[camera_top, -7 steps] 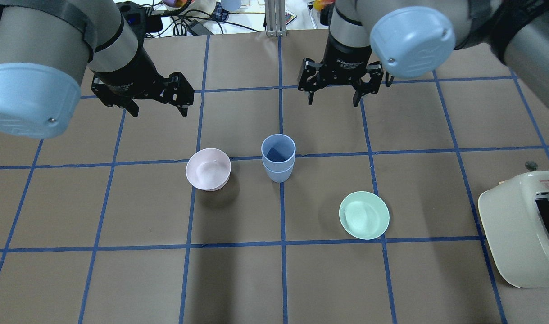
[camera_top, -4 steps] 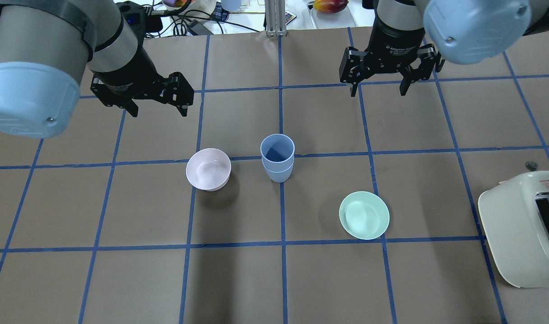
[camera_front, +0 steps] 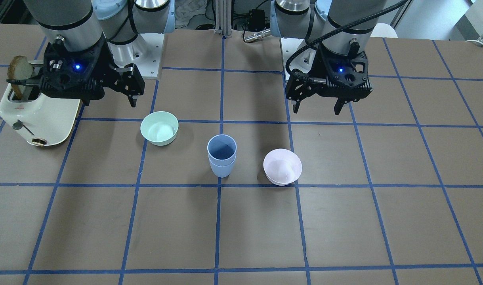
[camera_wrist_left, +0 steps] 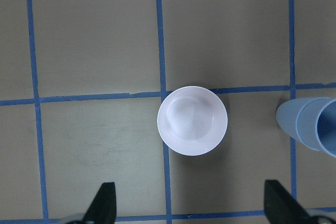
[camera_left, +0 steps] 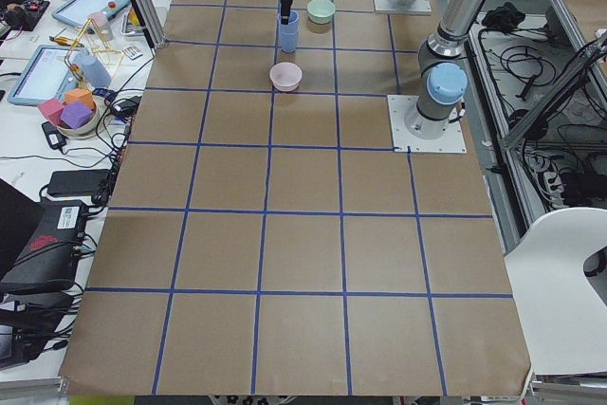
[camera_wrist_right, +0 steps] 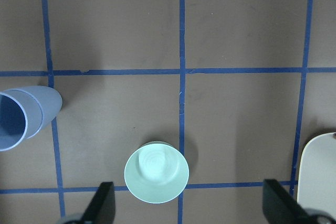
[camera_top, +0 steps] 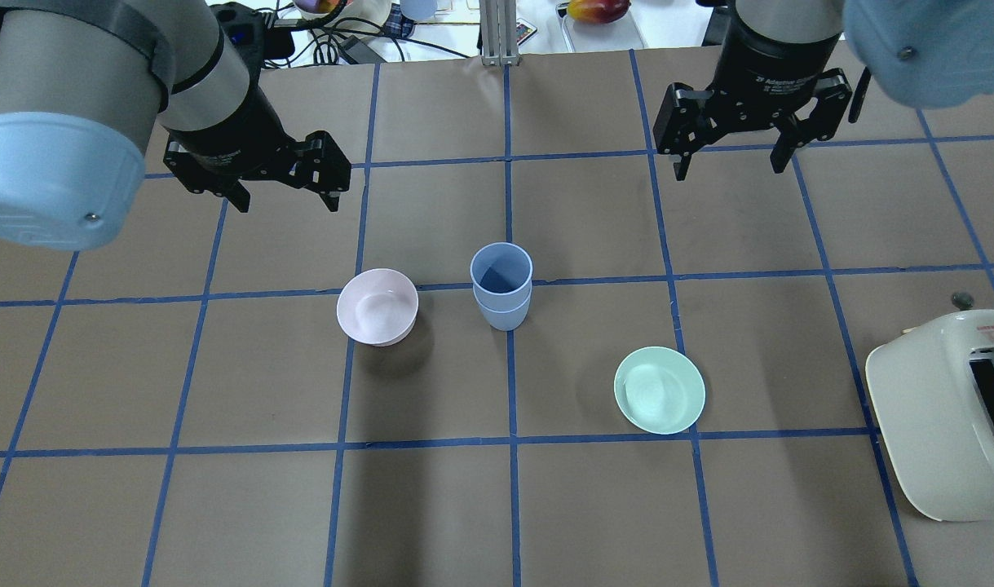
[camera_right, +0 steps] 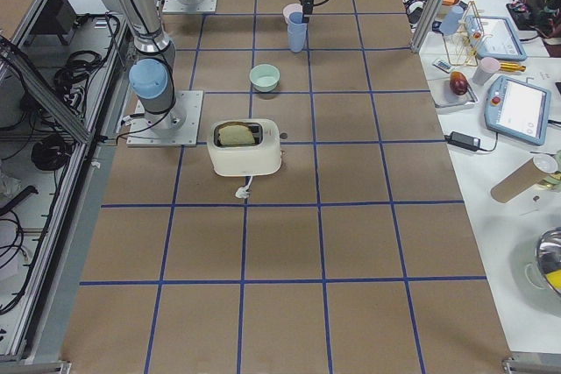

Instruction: Stack blue cups with both arms

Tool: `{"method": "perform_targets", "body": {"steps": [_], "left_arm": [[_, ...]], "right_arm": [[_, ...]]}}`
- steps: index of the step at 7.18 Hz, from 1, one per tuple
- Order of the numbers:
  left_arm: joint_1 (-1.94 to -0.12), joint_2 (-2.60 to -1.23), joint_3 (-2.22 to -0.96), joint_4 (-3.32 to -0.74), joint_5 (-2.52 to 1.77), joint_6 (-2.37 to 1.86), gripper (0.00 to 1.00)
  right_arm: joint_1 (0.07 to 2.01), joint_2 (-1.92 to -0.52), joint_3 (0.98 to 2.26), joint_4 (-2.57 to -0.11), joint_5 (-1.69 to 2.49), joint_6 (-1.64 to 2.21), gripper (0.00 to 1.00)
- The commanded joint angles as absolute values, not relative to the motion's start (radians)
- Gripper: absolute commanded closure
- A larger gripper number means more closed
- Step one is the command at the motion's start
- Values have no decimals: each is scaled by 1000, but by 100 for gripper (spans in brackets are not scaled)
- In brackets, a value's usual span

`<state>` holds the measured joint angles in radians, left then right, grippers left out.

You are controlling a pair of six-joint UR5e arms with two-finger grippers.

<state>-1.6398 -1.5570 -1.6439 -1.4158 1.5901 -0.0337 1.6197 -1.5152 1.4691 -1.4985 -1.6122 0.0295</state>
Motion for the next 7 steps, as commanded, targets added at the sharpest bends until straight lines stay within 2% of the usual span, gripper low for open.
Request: {"method": "perform_targets", "body": {"steps": [1,7], "left_arm": [[-1638,-1557,-1643,-1414,1591,-34,0],[-1640,-1557,-1644,-1416,1591,-34,0]], "right_arm": [[1597,-1525,1470,-1491,-1603,-3,0],[1606,-1522,1474,-1493,-1523,-8,0]]}}
